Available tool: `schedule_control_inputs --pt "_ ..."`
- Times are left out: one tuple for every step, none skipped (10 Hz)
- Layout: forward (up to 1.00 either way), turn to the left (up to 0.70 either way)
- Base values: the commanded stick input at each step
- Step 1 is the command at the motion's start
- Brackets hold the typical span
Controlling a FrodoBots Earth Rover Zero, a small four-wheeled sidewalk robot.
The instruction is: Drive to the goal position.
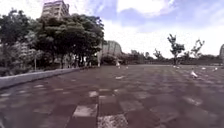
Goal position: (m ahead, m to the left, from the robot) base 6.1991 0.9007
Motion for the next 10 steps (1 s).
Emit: schedule_control_inputs --pt "1.0 0.0" --pt "1.0 0.0" --pt "1.0 0.0" --pt "1.0 0.0" --pt "1.0 0.0" --pt "1.0 0.0" --pt "1.0 0.0" --pt "1.0 0.0" --pt "1.0 0.0" --pt "1.0 0.0"
